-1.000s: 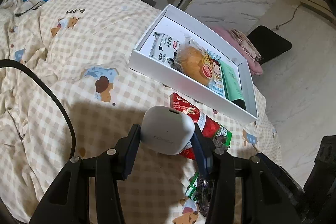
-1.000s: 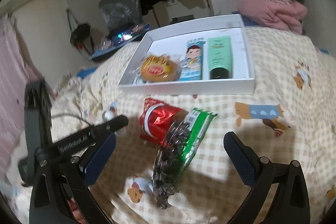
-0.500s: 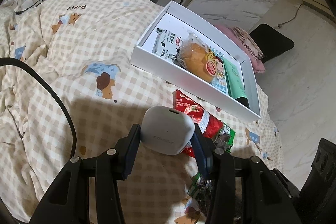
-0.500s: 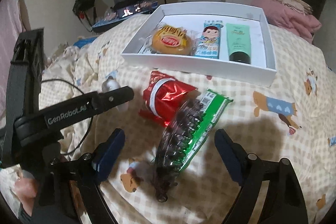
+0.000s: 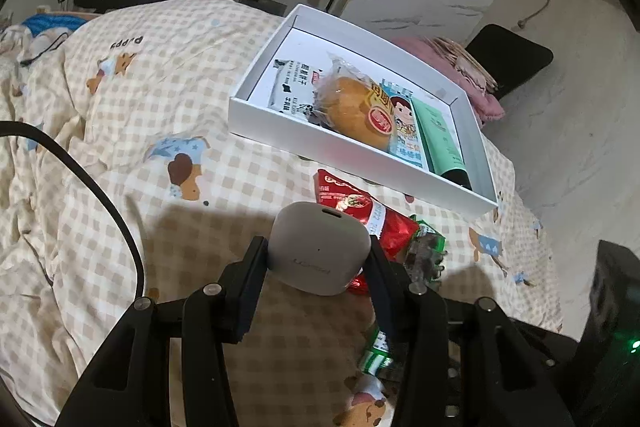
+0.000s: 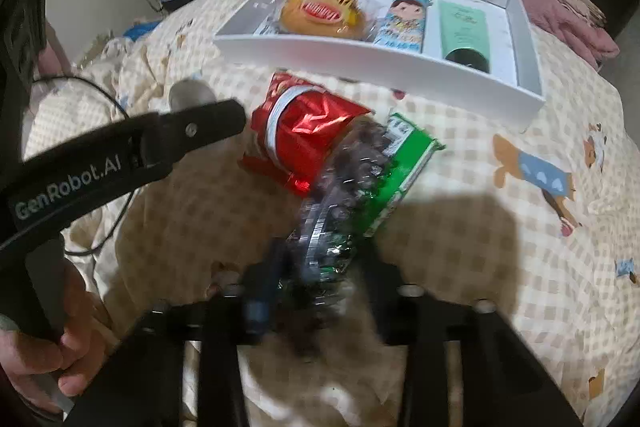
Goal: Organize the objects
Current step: 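Hold the white case in the left tool while the right tool approaches the clear comb, then close the right tool on the clear dark plastic comb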
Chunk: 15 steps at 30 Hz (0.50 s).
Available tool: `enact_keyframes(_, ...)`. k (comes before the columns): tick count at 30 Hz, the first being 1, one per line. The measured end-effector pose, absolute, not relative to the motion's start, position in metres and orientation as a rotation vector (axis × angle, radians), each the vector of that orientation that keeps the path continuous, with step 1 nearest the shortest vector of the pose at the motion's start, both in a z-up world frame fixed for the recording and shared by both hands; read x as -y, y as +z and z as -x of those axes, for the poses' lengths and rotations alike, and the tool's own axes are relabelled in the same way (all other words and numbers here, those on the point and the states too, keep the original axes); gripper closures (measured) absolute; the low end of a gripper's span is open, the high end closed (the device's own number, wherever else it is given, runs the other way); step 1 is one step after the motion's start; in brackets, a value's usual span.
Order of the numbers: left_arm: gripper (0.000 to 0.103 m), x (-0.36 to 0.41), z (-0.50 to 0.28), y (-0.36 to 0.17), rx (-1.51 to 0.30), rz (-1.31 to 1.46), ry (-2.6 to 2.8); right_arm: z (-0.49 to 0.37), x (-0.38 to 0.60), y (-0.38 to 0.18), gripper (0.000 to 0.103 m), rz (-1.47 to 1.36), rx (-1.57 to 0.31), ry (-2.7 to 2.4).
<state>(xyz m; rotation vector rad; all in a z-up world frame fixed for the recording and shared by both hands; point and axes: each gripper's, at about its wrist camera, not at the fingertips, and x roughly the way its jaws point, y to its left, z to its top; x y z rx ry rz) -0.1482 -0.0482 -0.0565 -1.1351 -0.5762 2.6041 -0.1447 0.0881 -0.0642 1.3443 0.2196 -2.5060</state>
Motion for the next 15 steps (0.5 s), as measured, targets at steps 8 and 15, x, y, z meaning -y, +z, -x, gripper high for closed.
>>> enact_keyframes(8, 0.052, 0.047, 0.148, -0.057, 0.569, 1.140, 2.600, 0.147, -0.123, -0.040, 0.069, -1.246, 0.020, -2.525)
enact_keyframes(15, 0.052, 0.046, 0.148, -0.057, 0.566, 1.145, 2.599, 0.155, -0.142, -0.038, 0.069, -1.234, 0.268, -2.450)
